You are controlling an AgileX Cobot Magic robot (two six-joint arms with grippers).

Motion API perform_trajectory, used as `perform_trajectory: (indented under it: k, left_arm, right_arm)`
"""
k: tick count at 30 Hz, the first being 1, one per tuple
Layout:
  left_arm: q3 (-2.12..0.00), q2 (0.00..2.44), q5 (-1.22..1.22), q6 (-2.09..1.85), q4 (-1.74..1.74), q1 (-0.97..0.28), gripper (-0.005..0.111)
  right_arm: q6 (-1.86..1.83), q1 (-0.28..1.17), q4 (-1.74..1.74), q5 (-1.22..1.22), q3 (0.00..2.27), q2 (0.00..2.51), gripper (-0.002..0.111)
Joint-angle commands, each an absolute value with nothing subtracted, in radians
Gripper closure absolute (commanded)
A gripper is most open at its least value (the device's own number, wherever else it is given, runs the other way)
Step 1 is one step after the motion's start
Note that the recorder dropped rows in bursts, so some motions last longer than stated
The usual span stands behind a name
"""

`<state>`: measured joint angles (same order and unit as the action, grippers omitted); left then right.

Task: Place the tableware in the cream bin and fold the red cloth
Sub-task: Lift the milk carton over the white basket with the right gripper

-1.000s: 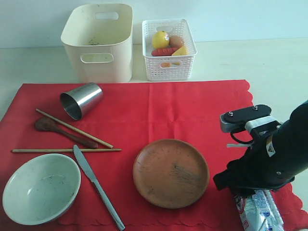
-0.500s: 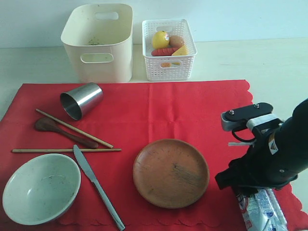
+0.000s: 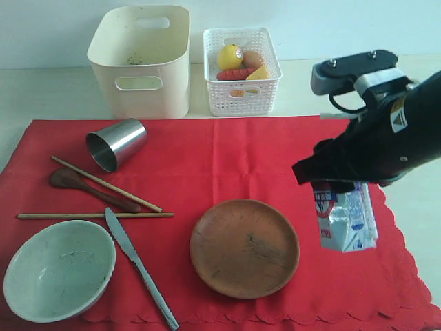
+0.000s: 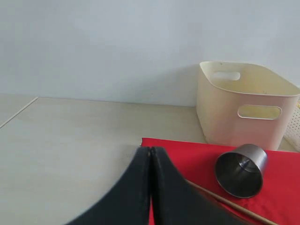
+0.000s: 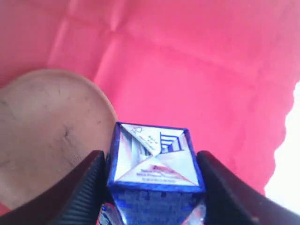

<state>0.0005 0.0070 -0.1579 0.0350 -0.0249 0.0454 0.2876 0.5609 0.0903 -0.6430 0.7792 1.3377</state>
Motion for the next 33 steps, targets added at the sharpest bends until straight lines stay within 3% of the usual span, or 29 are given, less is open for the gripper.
perform_trajectory:
  k: [1,14,33]
  left_arm:
    - [0.000,0.000,-0.152,0.032,-0.027,0.048,0.106]
    - [0.000,0.000,-0.152,0.032,-0.027,0.048,0.106]
    - [0.000,0.000,-0.152,0.032,-0.027,0.048,0.106]
  right_arm:
    - [0.278,0.565,0.141,-0.627,0.861,1.326,0.108]
    - [0.312,0.563,0.360,-0.466,1.035,1.409,0.108]
    - [0.326,0.439,0.456,-0.361,1.498,1.886,0.108]
